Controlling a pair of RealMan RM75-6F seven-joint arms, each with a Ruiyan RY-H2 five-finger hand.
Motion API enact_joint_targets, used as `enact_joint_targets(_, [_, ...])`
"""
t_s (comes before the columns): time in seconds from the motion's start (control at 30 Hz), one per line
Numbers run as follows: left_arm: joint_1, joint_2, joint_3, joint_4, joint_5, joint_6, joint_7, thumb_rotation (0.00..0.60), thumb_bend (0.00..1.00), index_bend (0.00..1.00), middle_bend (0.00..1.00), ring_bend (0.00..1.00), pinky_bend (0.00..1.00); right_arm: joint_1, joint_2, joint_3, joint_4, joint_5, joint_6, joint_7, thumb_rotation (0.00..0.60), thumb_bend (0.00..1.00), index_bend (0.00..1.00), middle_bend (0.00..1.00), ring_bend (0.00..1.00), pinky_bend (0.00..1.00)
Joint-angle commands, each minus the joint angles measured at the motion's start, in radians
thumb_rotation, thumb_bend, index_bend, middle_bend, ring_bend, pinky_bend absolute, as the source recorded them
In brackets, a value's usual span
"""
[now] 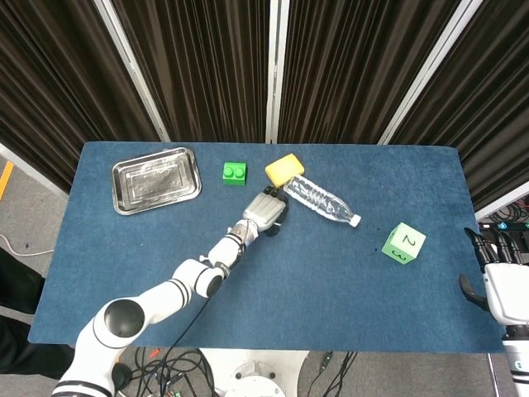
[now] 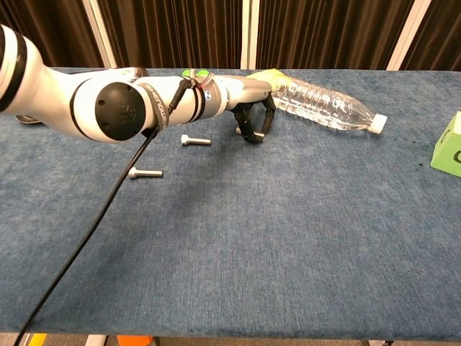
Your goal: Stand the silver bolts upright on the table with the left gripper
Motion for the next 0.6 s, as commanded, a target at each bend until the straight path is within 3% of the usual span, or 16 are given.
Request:
enact_joint_targets(0.03, [0.004, -0.011, -0.006, 0.015, -0.005, 0.011, 0.0, 0.6, 0.31, 0.51, 0.17, 0.0, 0.0, 0.0, 0.0, 0.0, -0.001, -0.001, 0.0, 0.0, 0.6, 0.3, 0.08, 0.18, 0.0, 0.03])
enact_joint_targets(0.6, [0.019, 0.007, -0.041, -0.015, -0.004, 0.017, -0.043, 0.6, 0.37, 0.55, 0.17, 0.0, 0.0, -0.004, 0.001, 0.003, -0.003, -0.002, 0.004, 0.0, 0.6, 0.3, 0.08, 0.18, 0.0, 0.03])
